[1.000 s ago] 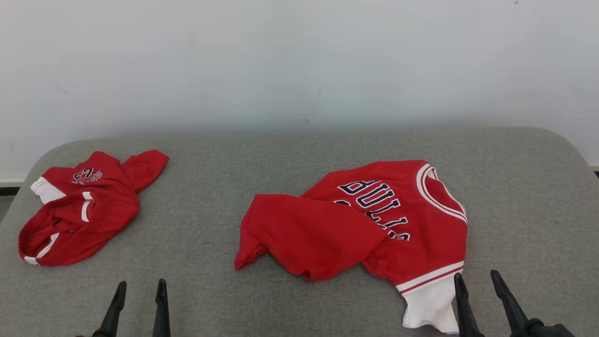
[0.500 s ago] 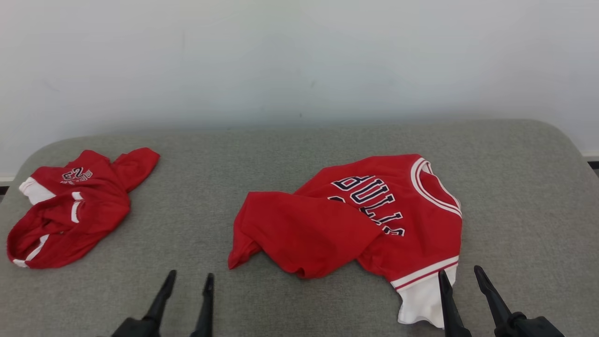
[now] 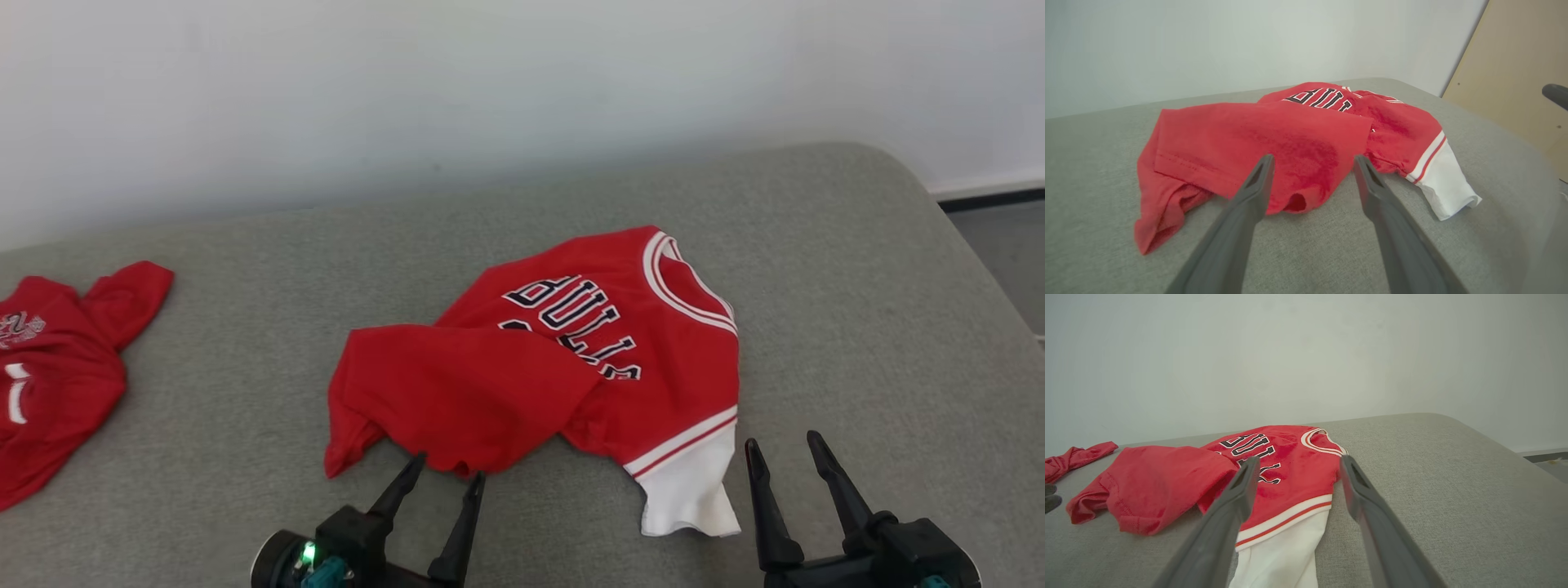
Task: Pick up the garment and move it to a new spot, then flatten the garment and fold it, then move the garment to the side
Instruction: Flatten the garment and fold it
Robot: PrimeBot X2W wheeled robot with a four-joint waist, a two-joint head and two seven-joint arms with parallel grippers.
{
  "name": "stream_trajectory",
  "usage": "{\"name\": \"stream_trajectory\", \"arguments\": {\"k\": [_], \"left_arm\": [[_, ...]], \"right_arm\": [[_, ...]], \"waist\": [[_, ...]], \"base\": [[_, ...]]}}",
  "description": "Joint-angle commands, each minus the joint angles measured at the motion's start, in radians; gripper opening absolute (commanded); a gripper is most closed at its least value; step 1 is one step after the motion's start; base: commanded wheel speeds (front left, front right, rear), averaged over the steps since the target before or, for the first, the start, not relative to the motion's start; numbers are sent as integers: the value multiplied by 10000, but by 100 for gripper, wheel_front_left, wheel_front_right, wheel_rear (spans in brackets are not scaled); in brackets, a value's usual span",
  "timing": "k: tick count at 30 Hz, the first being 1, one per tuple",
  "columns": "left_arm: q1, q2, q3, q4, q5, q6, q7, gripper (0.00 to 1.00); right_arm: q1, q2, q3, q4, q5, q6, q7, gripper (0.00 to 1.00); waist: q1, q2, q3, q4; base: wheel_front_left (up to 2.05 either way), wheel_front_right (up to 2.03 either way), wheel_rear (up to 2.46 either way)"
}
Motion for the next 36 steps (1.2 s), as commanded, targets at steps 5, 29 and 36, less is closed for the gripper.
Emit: {"name": "stream_trajectory", "arguments": {"k": [5,29,36], "left_arm": [[-889,120,-393,575,-159,19,-9,100],[-2005,535,-961,3064,-563,18,-9,0],[-1596,494,-371,2050,-640,22,-7,0]], "right_arm": [[-267,56,94,31,-5,-22,-5,100],[-424,122,31,297,-28,-22,-6,100],[-34,124,-93,390,118,-22,-6,100]], "waist": [[-1,0,758,-756],[-1,0,729,-911],[-1,0,223,-414]], "base": [[0,0,0],[0,0,0],[0,0,0]]}}
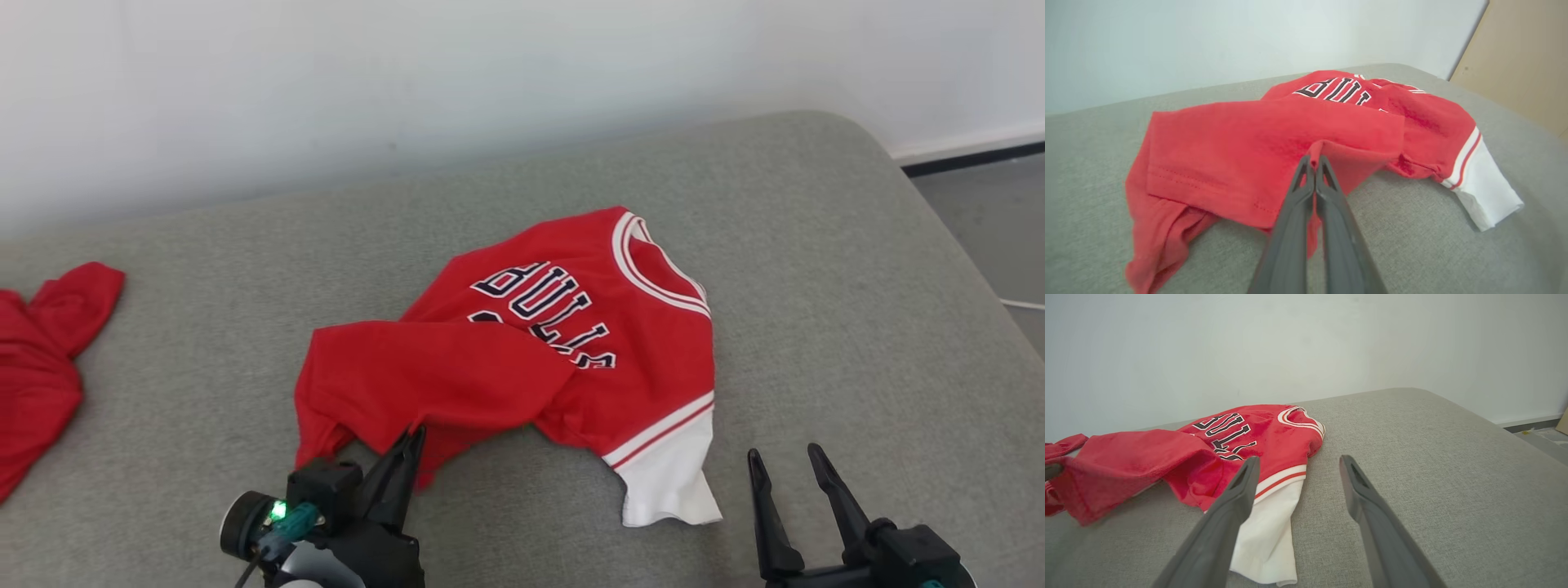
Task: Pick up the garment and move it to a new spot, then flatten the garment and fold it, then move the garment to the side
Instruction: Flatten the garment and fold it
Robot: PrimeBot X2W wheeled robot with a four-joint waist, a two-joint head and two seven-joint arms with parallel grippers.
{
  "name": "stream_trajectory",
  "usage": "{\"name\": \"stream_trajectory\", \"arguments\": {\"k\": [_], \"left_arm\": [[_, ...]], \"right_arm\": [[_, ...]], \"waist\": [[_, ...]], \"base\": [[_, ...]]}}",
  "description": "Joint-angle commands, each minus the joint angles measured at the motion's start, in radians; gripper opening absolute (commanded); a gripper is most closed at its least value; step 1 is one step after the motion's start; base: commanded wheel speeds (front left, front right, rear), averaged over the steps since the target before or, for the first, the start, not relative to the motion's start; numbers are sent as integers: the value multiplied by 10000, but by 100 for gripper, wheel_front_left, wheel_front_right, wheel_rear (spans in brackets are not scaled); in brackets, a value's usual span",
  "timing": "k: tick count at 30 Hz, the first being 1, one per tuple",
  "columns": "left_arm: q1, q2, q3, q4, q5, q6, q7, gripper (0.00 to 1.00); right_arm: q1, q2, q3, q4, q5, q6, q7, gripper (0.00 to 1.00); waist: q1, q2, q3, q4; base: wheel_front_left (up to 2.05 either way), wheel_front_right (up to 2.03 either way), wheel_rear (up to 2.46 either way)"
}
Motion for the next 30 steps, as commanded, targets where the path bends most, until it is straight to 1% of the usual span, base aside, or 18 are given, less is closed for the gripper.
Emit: {"name": "stream_trajectory", "arguments": {"k": [1,3,7,10,14,17,21,25,30], "left_arm": [[213,29,103,-178,28,30,-9,0],[461,79,306,-746,8,36,-8,0],[1116,388,700,-1823,97,75,-8,0],[1668,661,915,-2390,88,182,-10,0],[2483,956,1186,-3070,-65,418,50,0],[3173,1058,1429,-3491,-321,639,160,0],[3937,1062,1507,-3685,-429,868,256,0],[4108,991,1474,-3560,-522,834,188,0],[3465,1045,1403,-3450,-441,707,134,0]], "right_arm": [[122,7,-49,9,42,-22,-4,100],[239,8,-114,22,89,-22,-4,100],[390,7,-249,32,168,-22,-6,100],[467,7,-354,57,156,-22,-4,100],[491,6,-444,85,207,-22,-6,100],[525,8,-475,122,220,-22,-6,100],[535,7,-509,229,243,-22,-5,100],[485,7,-506,314,237,-22,-5,100],[332,7,-483,389,139,-22,-4,100]], "waist": [[0,-1,-337,386],[0,-1,-510,675],[0,-1,-750,1254],[0,-1,-849,1636],[0,-1,-905,1930],[0,-1,-898,2028],[0,-1,-854,2059],[0,-1,-825,2022],[0,-1,-787,1838]], "base": [[0,0,0],[0,0,0],[0,0,0],[0,0,0],[0,0,0],[0,0,0],[0,0,0],[0,0,0],[0,0,0]]}}
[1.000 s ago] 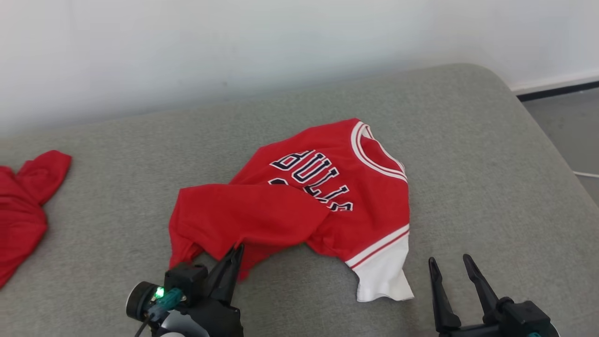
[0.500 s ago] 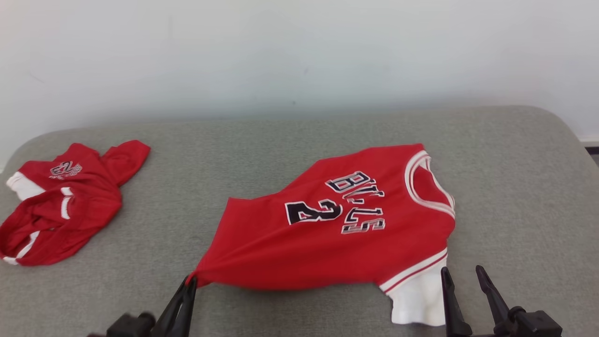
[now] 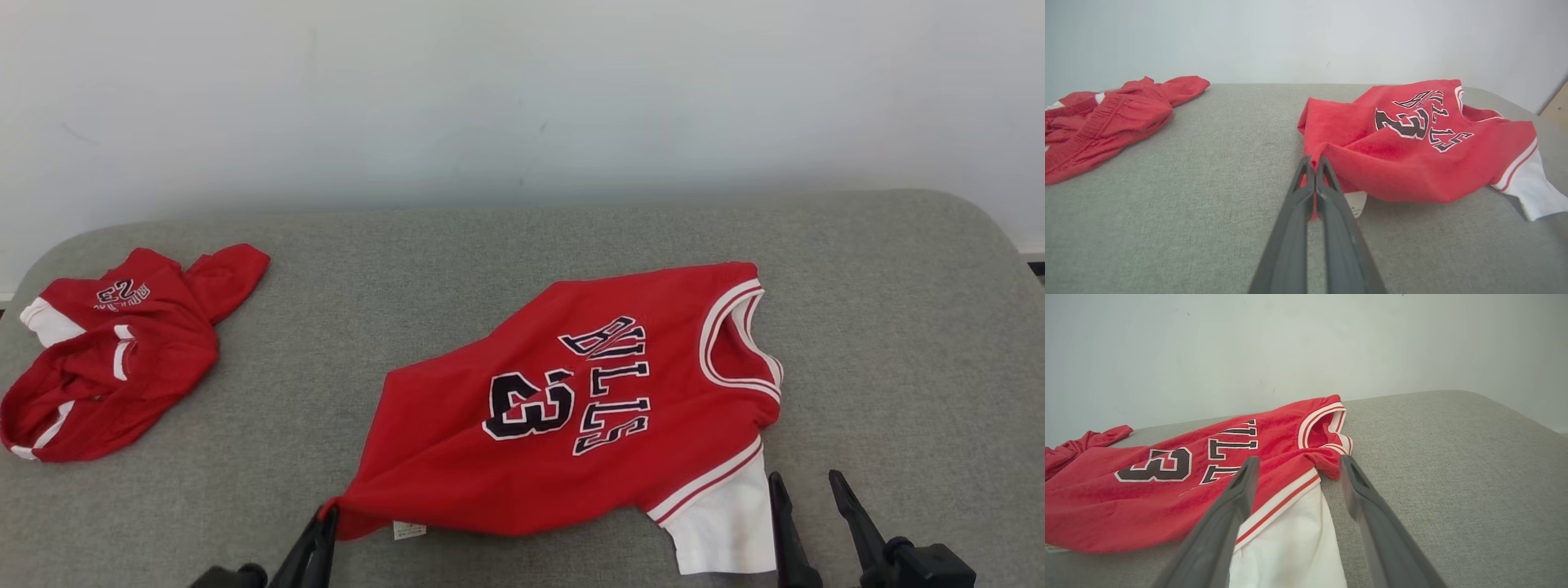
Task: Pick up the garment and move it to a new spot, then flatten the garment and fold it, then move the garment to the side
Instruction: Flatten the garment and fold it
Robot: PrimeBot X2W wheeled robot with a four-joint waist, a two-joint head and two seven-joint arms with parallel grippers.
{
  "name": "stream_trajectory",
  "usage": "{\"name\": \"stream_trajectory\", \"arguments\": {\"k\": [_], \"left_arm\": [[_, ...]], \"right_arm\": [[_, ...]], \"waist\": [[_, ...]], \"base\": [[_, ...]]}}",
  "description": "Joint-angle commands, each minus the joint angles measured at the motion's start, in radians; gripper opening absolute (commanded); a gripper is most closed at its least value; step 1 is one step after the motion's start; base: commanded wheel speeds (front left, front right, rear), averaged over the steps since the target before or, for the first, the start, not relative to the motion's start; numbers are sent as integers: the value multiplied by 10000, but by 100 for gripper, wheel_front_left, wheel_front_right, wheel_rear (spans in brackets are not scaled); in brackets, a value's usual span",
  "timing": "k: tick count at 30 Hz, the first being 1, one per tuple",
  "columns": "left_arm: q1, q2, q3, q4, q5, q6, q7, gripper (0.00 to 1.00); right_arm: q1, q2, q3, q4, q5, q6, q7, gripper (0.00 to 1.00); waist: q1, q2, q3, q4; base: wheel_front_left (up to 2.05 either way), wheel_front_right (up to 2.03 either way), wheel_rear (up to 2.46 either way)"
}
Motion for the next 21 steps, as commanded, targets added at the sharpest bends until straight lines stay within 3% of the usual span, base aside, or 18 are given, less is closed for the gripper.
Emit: {"name": "stream_trajectory", "arguments": {"k": [1,12,21], "left_arm": [[-336,67,7,37,98,-34,-57,0],[-2807,414,94,1520,93,-371,-134,0],[-3700,499,380,3321,107,-513,-192,0]], "right_arm": [[-116,2,-5,12,-36,-22,-7,100],[-569,1,-26,222,-155,-22,-7,100],[-751,2,-76,286,-90,-22,-7,100]], "waist": [[1,0,37,-113],[1,0,739,-1174],[1,0,1186,-1429]], "base": [[0,0,0],[0,0,0],[0,0,0]]}}
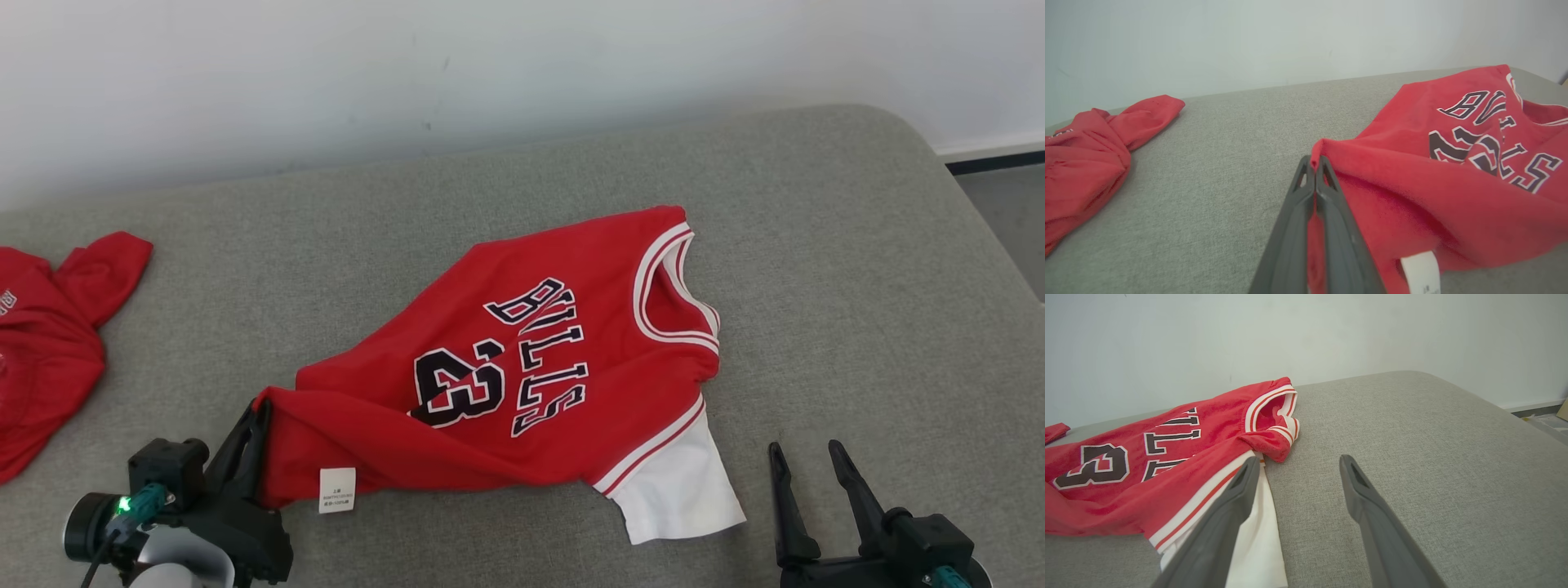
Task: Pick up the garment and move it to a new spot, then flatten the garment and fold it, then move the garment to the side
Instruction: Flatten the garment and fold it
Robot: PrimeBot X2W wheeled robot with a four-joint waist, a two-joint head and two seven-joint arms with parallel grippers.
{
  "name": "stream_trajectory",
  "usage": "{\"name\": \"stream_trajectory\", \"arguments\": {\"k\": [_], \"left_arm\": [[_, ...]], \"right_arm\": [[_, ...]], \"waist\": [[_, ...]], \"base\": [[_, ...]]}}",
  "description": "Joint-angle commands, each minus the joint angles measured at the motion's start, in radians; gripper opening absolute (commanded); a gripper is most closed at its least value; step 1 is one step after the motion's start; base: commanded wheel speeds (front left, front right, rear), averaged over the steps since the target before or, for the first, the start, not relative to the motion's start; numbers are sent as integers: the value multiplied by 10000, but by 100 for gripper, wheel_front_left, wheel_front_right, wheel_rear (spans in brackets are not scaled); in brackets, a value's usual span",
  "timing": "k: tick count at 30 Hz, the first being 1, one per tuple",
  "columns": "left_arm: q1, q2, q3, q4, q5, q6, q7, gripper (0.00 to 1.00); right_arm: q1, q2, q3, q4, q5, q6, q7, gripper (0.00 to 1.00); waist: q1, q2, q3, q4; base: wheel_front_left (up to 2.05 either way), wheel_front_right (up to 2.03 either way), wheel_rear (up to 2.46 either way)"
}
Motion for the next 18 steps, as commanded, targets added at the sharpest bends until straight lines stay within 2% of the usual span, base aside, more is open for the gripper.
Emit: {"name": "stream_trajectory", "arguments": {"k": [1,2,3,4,5,6,12,18], "left_arm": [[-125,-33,94,168,63,-51,-39,0],[-146,-77,110,275,112,-54,-31,0],[-170,-132,148,303,134,-60,-31,8],[-156,-166,182,326,179,-85,-29,38],[-114,-208,191,349,240,-108,-29,58],[-52,-247,200,365,267,-130,-28,100],[363,-629,504,-128,364,-150,-32,100],[1174,-984,1158,-1295,493,-168,-31,100]], "right_arm": [[-87,2,-26,39,11,-22,-7,100],[-103,4,-25,75,11,-22,-7,100],[-137,4,-1,101,12,-22,-7,100],[-173,4,23,124,26,-22,-7,100],[-188,2,18,144,41,-22,-7,100],[-192,3,50,168,58,-22,-7,100],[-73,3,119,243,107,-22,-7,100],[191,2,157,237,136,-22,-7,100]], "waist": [[-1,0,193,-75],[-1,0,197,-40],[-1,0,189,-3],[-1,0,166,41],[-1,0,131,103],[-1,0,92,158],[-1,0,-280,589],[-1,0,-681,1009]], "base": [[0,0,0],[0,0,0],[0,0,0],[0,0,0],[0,0,0],[0,0,0],[0,0,0],[0,0,0]]}}
